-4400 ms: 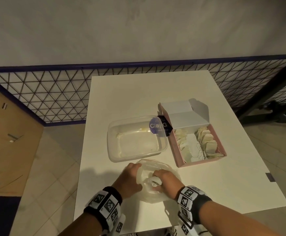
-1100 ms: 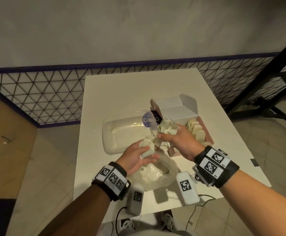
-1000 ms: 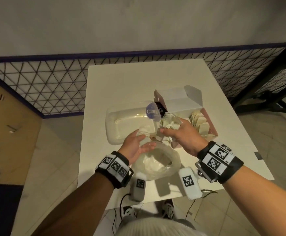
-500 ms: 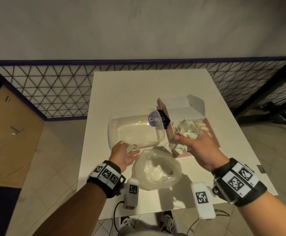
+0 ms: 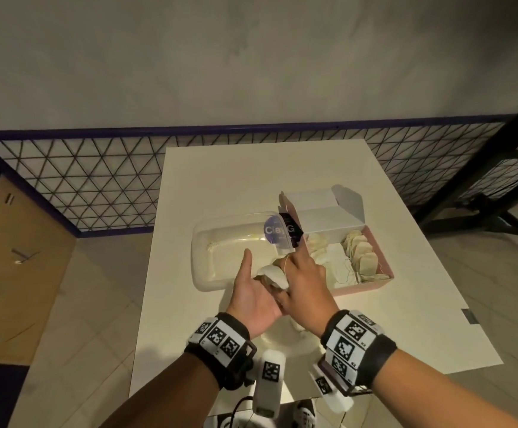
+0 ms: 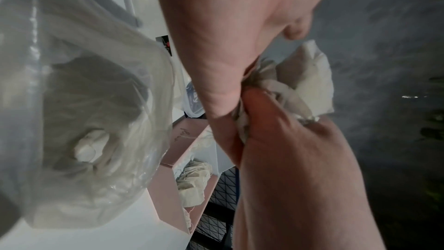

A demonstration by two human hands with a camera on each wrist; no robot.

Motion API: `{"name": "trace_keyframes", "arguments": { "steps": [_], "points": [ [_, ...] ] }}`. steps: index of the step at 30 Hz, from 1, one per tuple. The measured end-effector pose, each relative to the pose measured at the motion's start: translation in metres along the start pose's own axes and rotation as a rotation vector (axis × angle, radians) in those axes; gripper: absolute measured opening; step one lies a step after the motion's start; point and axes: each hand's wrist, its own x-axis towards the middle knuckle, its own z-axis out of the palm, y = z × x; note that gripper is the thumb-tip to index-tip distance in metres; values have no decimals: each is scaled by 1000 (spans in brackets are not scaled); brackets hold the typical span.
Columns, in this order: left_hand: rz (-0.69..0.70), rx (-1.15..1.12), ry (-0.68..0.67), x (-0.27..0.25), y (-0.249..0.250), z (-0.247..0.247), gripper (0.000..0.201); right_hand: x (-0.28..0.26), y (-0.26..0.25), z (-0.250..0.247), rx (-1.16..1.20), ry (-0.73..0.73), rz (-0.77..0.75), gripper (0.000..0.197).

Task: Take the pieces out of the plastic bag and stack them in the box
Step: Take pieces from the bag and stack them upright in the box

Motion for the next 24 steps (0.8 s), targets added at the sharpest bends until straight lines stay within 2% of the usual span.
{"name": "trace_keyframes", "arguments": {
  "steps": [2,4,7,9,12,15,17,21,22,24],
  "points": [
    [0,47,-19,-1,-2,-1,64,-5,-2,-3,-1,-38,2,53],
    [5,79,0,0,-3,-1,53,-7,0,-5,116,-134,-21,75],
    [5,77,43,0,-2,-4,38,-10,4,-14,484,-249,-34,113],
    [16,52,33,0,-1,-5,32,-15,13,-15,696,-197,20,119],
    [47,-5,5,-2,3,-6,34,-20,27,-20,894,-31,173,96],
    [56,-4,-14,-1,3,-3,37,-22,36,-23,872,34,269,59],
    [50,38,-29,-1,3,0,38,-22,39,-21,828,25,273,52],
    [41,125,-50,-1,1,5,39,-20,38,-20,792,64,276,51],
    [38,133,-46,-1,1,6,39,-18,37,-21,798,87,278,44],
    [35,142,-49,0,2,5,45,-15,36,-23,820,145,273,19]
  ]
}}
